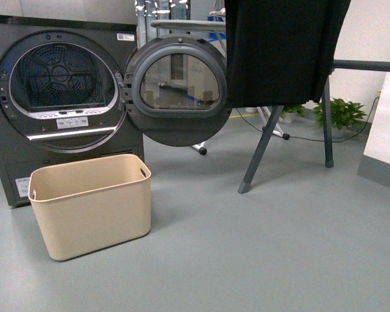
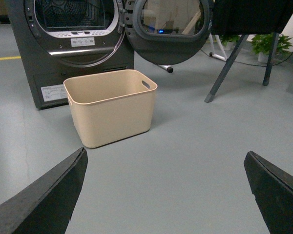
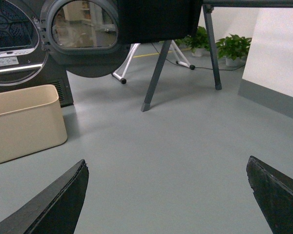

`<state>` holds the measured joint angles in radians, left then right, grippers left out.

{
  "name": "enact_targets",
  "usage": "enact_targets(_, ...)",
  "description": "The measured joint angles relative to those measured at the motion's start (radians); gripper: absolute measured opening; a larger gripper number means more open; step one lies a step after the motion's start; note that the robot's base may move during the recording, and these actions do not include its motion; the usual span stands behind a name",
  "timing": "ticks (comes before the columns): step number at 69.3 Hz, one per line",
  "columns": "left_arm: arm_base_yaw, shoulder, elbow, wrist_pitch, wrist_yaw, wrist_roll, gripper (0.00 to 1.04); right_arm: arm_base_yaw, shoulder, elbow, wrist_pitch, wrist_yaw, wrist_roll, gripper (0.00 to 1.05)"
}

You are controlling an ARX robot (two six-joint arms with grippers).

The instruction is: Move hamper under clothes hanger

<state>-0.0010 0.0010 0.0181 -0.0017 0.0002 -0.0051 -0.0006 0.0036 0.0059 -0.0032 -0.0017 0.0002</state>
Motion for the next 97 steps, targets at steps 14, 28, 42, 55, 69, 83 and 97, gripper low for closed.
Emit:
enact_targets(14,0.0,0.0,0.0,0.0,0.001,0.0,0.98,0.0,0.0,0.0,0.0,0.0,0.0,0.97)
enact_targets(28,0.0,0.0,0.0,0.0,0.0,0.0,0.98,0.0,0.0,0.0,-0.001,0.0,0.0,0.97)
enact_targets(42,0.0,-0.001,0.0,0.0,0.0,0.0,0.98,0.0,0.0,0.0,-0.001,0.0,0.0,0.97)
enact_targets(55,0.0,0.0,0.0,0.0,0.0,0.0,0.98,0.0,0.0,0.0,0.0,0.0,0.0,0.97)
enact_targets(69,0.0,0.0,0.0,0.0,0.0,0.0,0.98,0.0,0.0,0.0,0.0,0.0,0.0,0.97)
enact_targets(83,0.0,0.001,0.0,0.0,0.003,0.0,0.98,0.0,0.001,0.0,0.0,0.0,0.0,0.97)
enact_targets(97,0.0,0.0,0.0,0.0,0.0,0.0,0.98,0.0,0.0,0.0,0.0,0.0,0.0,0.97)
